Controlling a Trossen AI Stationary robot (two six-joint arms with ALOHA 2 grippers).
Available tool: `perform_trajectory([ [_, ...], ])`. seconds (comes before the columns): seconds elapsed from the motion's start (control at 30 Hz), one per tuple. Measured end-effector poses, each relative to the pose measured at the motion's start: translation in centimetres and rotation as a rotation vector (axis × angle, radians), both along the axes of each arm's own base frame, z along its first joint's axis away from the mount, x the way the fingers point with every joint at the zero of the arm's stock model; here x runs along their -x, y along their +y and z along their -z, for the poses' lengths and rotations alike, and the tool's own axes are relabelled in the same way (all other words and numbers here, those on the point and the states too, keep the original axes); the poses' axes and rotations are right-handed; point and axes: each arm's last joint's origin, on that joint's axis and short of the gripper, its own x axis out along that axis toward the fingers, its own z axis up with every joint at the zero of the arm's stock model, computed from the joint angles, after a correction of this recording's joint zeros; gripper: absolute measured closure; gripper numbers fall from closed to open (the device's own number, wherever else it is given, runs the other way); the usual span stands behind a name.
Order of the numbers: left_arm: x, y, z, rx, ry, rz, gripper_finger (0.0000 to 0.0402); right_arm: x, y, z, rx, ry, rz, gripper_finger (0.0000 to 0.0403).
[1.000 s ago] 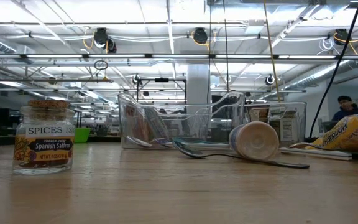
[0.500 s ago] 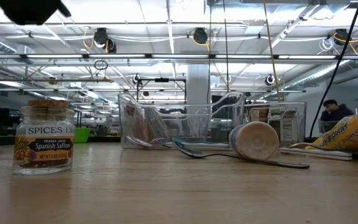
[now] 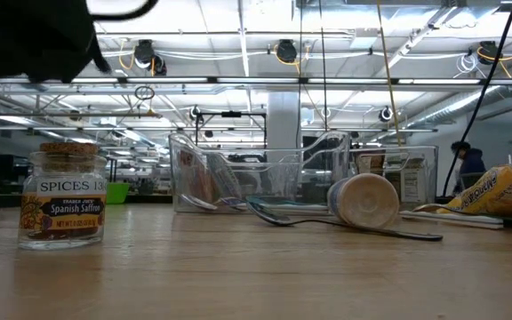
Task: Pick & Place Food Item
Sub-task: Put the green noodle pack into the top left transparent bin
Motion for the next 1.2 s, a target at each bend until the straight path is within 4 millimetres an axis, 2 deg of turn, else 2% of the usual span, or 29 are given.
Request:
perform_trajectory([
  [0.23, 0.3, 0.4, 1.0, 0.036, 0.049, 0.008, 0.0051, 0.0, 0.0, 0.0, 0.001, 0.001, 0.000, 0.0124],
  [0.57, 0.2, 0.3, 2.4, 0.076, 0.002, 0.006, 0.0051, 0.0, 0.0, 0.1, 0.009, 0.007, 0.000, 0.0124],
  [0.8, 0.4, 0.4, 2.5, 0.058, 0.013, -0.017, 0.0051, 0.0, 0.0, 0.2, 0.017, 0.016, 0.000, 0.0124],
  [1.2, -0.3, 0.0, 4.9, 0.166, 0.102, 0.027, 0.0051, 0.1, -0.1, 0.4, 0.017, 0.031, 0.002, 0.0124],
])
